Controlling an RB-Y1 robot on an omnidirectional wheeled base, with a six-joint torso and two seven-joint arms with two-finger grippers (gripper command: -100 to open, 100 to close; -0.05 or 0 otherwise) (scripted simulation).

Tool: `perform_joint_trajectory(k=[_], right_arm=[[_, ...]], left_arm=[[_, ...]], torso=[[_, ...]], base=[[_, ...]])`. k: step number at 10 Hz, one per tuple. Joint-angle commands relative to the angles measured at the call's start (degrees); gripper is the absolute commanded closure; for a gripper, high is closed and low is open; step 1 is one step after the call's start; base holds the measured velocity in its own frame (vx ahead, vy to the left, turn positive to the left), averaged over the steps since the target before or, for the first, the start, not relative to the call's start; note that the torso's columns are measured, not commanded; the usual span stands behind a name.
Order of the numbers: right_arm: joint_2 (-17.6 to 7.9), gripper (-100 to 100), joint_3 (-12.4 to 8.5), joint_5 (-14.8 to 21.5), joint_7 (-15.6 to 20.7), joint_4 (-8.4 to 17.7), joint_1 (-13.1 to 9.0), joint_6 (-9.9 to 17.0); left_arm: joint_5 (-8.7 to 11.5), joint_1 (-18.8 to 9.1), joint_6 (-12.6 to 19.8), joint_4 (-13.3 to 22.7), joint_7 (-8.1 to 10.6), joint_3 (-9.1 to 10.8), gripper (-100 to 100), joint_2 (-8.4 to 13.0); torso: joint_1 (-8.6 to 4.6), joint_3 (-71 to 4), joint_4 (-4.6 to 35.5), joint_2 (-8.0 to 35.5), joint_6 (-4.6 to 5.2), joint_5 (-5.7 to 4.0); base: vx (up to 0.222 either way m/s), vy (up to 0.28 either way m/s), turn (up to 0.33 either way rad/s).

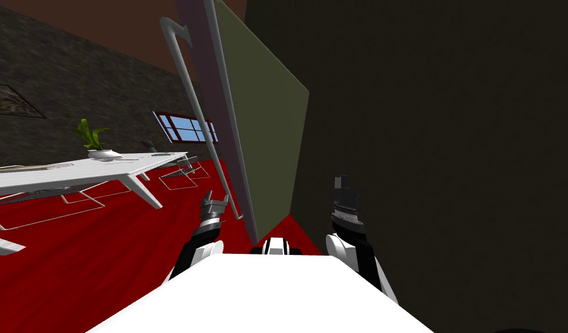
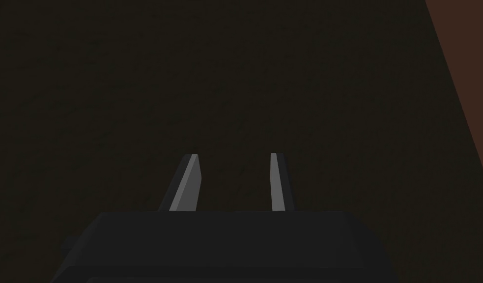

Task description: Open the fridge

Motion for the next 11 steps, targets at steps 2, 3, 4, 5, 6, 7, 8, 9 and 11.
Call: perform_joint_trajectory(k=[2,3,4,5,6,7,8,9,11], right_arm=[[-0.01,0,0.00,0.00,0.00,0.00,0.00,0.00],[0.00,0,0.00,0.00,0.00,0.00,0.00,0.00],[0.00,0,0.00,0.00,0.00,0.00,0.00,0.00],[0.00,0,0.00,0.00,0.00,0.00,0.00,0.00],[0.00,0,0.00,0.00,0.00,0.00,0.00,0.00],[0.00,0,0.00,0.00,0.00,0.00,0.00,0.00],[0.00,0,0.00,0.00,0.00,0.00,-0.01,0.00],[0.00,0,0.01,0.00,0.00,0.00,-0.01,0.00],[0.00,0,0.00,0.00,0.00,0.00,0.00,0.00]], left_arm=[[-0.51,-1.83,-3.29,3.04,0.23,-0.66,100,0.19],[-0.44,-1.50,-2.72,2.87,0.19,-0.57,100,0.15],[-0.41,-1.58,-3.01,3.34,0.24,-0.57,-100,2.58],[-0.37,-1.65,-3.05,3.73,0.29,-0.57,-100,4.22],[-0.31,-1.74,-3.09,4.24,0.35,-0.56,-100,5.76],[-0.24,-1.84,-3.15,4.84,0.42,-0.55,-100,7.10],[-0.15,-1.96,-3.23,5.53,0.51,-0.54,-100,8.21],[-0.05,-2.09,-3.32,6.30,0.61,-0.53,-100,9.11],[0.17,-2.37,-3.52,7.98,0.85,-0.50,-100,10.40]], torso=[[-0.30,0.43,0.31,0.75,-0.23,-0.21],[-0.44,0.62,0.20,0.98,-0.27,-0.08],[-0.50,0.65,0.12,1.00,-0.31,-0.03],[-0.46,0.63,0.10,0.97,-0.33,0.00],[-0.43,0.61,0.10,0.95,-0.33,0.00],[-0.35,0.55,0.03,0.83,-0.27,0.06],[-0.15,0.42,-0.20,0.54,-0.22,0.27],[0.08,0.26,-0.36,0.24,-0.22,0.42],[0.30,0.08,-0.50,-0.07,-0.21,0.53]], base=[[-0.024,0.023,-0.043],[-0.014,0.008,0.009],[-0.007,-0.004,0.016],[-0.003,-0.011,0.016],[0.002,-0.013,0.025],[0.002,-0.013,0.027],[0.002,-0.019,0.016],[0.005,-0.023,0.020],[0.011,-0.022,0.028]])
